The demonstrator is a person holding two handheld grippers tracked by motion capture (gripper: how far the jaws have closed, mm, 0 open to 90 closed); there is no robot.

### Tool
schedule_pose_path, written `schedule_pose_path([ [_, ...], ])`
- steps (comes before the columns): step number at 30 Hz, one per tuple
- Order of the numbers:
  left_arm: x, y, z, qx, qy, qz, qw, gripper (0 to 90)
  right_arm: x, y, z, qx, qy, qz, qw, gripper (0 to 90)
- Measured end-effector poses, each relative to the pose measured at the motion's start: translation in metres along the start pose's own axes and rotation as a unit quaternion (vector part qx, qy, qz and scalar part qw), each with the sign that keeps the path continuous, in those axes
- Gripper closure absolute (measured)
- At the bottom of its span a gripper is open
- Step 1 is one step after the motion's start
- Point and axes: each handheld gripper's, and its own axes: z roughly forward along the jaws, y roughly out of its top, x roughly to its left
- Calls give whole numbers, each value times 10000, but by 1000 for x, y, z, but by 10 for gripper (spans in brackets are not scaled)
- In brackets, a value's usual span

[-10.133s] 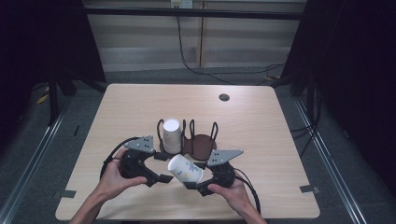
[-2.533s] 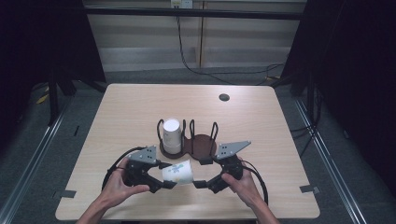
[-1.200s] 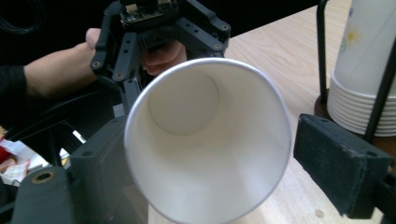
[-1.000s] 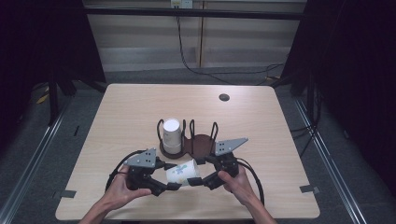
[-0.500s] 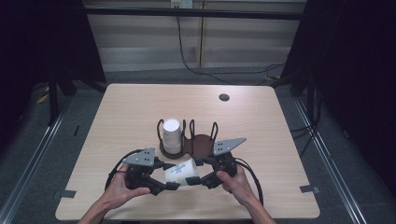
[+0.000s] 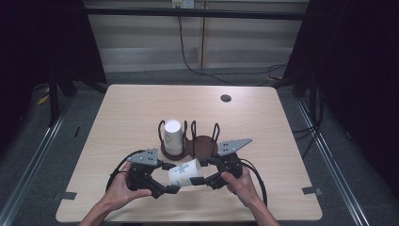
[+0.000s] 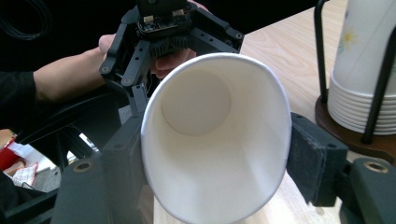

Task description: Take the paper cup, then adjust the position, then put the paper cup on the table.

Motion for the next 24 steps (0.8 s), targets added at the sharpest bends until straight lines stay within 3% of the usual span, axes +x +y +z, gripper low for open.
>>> schedule_pose_path([
  [9, 3, -1, -5, 96, 243, -28, 9997, 166, -3, -1, -7, 79, -176, 40, 9998, 292],
  [13, 2, -3, -7, 201, 386, 38, 9990, 169, -4, 1, -11, 110, -257, 33, 9996, 293],
  [15, 2, -5, -9, 315, 569, 185, 9977, 192, -5, 1, -13, 140, -300, 49, 9994, 292],
  [20, 3, -8, -15, 408, 594, 121, 9973, 182, -7, 0, -17, 380, -469, 68, 9982, 291],
  [24, 6, -15, -19, 464, 647, -45, 9968, 183, -9, -2, -28, 380, -606, 105, 9974, 291],
])
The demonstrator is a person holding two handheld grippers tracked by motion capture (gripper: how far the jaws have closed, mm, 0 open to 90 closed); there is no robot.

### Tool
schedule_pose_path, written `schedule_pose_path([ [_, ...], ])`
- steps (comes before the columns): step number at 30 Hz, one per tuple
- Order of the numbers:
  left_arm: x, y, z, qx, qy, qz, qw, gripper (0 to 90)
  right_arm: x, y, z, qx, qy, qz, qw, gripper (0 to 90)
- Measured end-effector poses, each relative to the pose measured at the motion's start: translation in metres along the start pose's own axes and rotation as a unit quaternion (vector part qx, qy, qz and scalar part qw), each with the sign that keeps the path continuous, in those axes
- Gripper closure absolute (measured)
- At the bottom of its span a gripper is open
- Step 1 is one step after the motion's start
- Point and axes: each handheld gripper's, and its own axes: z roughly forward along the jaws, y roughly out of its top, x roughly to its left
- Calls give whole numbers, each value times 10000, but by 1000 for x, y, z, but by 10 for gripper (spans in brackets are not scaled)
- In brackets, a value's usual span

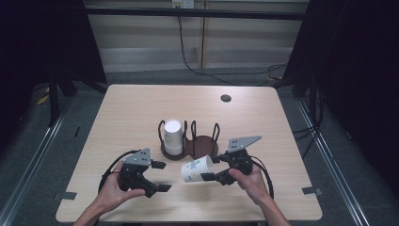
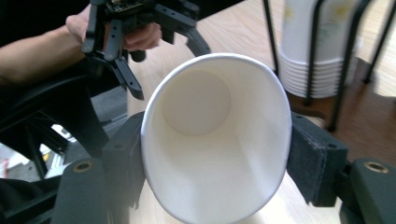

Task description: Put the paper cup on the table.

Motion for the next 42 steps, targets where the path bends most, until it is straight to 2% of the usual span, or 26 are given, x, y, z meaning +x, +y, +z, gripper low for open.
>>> schedule_pose_path([
  [5, 3, -4, -4, -1, 136, -89, 9999, 221, -3, -2, -13, -1, -118, 78, 9999, 291],
  [12, 4, -7, -3, 203, 195, -118, 9995, 192, -8, -5, -28, 38, -317, 177, 9993, 290],
  [14, 4, -8, -3, 349, 215, -41, 9992, 192, -7, -5, -32, 52, -346, 147, 9993, 288],
  [17, 4, -10, -1, 349, 205, -27, 9992, 192, -8, -4, -37, 156, -492, 93, 9986, 287],
  [20, 5, -11, -3, 337, 212, -77, 9992, 192, -11, -3, -42, 194, -613, 111, 9979, 286],
  [27, 10, -17, -10, 240, 430, -182, 9986, 174, -17, 1, -56, 286, -858, 174, 9958, 281],
  [28, 11, -18, -11, 215, 411, -224, 9987, 165, -18, 1, -58, 284, -881, 186, 9955, 281],
  [30, 11, -18, -13, 129, 393, -278, 9988, 164, -20, 1, -61, 348, -975, 195, 9944, 281],
  [31, 12, -18, -15, 16, 316, -362, 9988, 164, -22, 1, -62, 351, -1004, 206, 9941, 281],
  [34, 11, -18, -19, -150, 383, -433, 9982, 164, -25, 3, -66, 441, -1096, 244, 9927, 281],
  [39, 11, -23, -20, -43, 397, -341, 9986, 163, -33, 6, -68, 538, -1223, 411, 9902, 279],
  [41, 10, -24, -20, -82, 355, -403, 9985, 162, -34, 7, -68, 650, -1269, 437, 9888, 278],
  [42, 10, -24, -20, -50, 356, -341, 9988, 162, -36, 8, -68, 673, -1287, 443, 9884, 278],
])
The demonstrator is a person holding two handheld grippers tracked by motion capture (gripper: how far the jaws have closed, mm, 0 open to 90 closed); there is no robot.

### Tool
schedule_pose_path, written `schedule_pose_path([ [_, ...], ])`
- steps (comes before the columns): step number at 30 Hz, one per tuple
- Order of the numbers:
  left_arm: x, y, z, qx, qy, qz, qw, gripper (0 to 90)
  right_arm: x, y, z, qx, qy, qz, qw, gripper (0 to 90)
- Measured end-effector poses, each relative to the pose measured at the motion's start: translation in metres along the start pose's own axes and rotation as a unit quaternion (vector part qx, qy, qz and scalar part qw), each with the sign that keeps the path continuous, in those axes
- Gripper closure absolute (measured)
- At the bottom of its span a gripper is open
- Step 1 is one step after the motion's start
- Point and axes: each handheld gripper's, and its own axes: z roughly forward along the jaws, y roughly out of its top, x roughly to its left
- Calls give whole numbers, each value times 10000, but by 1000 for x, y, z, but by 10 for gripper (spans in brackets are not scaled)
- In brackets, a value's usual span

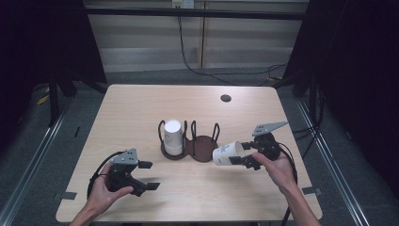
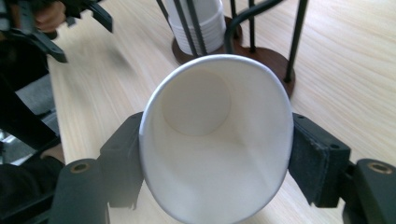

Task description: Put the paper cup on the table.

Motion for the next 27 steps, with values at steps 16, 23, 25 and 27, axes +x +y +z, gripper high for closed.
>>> schedule_pose_path([
  [16, 1, -7, 1, 194, 134, -114, 9997, 162, -22, 15, -13, 488, -490, 133, 9975, 273],
  [23, 3, -8, -1, 240, 183, -58, 9995, 162, -31, 23, -11, 739, -680, 84, 9949, 272],
  [25, 2, -8, -1, 258, 194, -48, 9995, 162, -33, 25, -9, 776, -716, 86, 9944, 272],
  [27, 2, -8, 0, 287, 171, -34, 9994, 162, -34, 27, -8, 847, -761, 46, 9935, 272],
])
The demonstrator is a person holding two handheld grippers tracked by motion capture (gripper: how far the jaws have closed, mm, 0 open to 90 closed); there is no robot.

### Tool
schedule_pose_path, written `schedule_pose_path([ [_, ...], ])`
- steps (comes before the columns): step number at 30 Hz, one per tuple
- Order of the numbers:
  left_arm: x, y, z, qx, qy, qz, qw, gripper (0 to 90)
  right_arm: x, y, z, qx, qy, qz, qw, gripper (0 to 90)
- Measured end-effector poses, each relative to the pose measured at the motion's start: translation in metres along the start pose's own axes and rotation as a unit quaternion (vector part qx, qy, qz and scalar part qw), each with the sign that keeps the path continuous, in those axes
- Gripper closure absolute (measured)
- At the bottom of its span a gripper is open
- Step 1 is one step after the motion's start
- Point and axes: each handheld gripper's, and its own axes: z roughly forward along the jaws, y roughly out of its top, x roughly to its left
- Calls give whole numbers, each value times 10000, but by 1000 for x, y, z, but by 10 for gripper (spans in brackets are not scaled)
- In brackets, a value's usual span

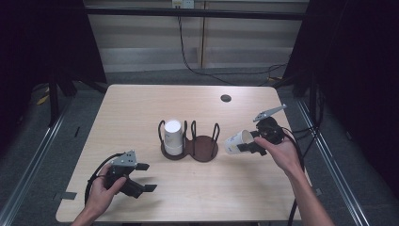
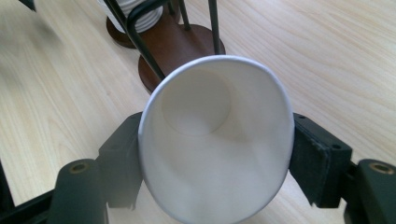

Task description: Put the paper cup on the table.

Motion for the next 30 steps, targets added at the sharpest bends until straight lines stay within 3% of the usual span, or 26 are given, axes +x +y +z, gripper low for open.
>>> schedule_pose_path([
  [7, -2, 0, 2, 60, -46, 149, 9999, 162, -3, 9, 2, 328, -166, -5, 9993, 270],
  [13, -2, -1, 2, 81, -60, 147, 9998, 162, -7, 14, 6, 576, -283, -23, 9979, 268],
  [18, -1, -2, 4, 141, 48, 161, 9998, 163, -6, 18, 10, 656, -391, -80, 9970, 268],
  [30, 0, -2, 3, 64, 32, 99, 9999, 162, -9, 22, 24, 1182, -551, -93, 9914, 256],
])
